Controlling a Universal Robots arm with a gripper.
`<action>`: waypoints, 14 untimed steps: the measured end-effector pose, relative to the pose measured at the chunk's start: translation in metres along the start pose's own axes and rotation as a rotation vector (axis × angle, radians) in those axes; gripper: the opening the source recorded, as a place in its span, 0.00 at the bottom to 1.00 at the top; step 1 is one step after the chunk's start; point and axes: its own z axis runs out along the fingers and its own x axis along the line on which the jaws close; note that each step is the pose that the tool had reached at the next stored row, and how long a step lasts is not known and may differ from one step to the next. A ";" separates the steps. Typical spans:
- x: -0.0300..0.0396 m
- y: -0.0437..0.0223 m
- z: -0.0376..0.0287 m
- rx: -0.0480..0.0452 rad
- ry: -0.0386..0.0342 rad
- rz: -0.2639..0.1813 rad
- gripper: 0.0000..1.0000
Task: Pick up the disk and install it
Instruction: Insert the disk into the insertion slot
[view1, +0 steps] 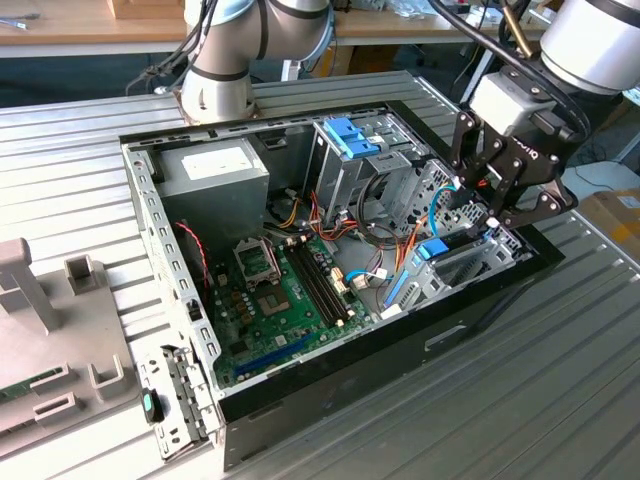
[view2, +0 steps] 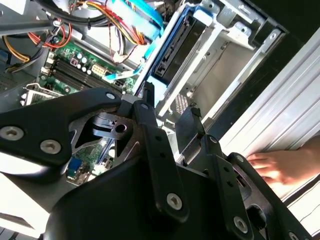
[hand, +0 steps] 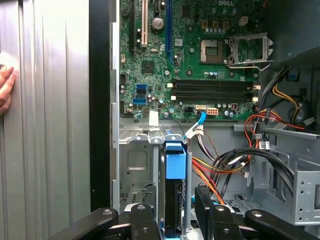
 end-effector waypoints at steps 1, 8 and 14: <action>-0.0001 -0.0035 0.0001 0.0000 0.0000 0.000 0.44; -0.0001 -0.0041 0.0001 0.0000 0.0000 0.000 0.44; -0.0110 -0.0071 0.0007 0.0000 -0.0001 0.000 0.44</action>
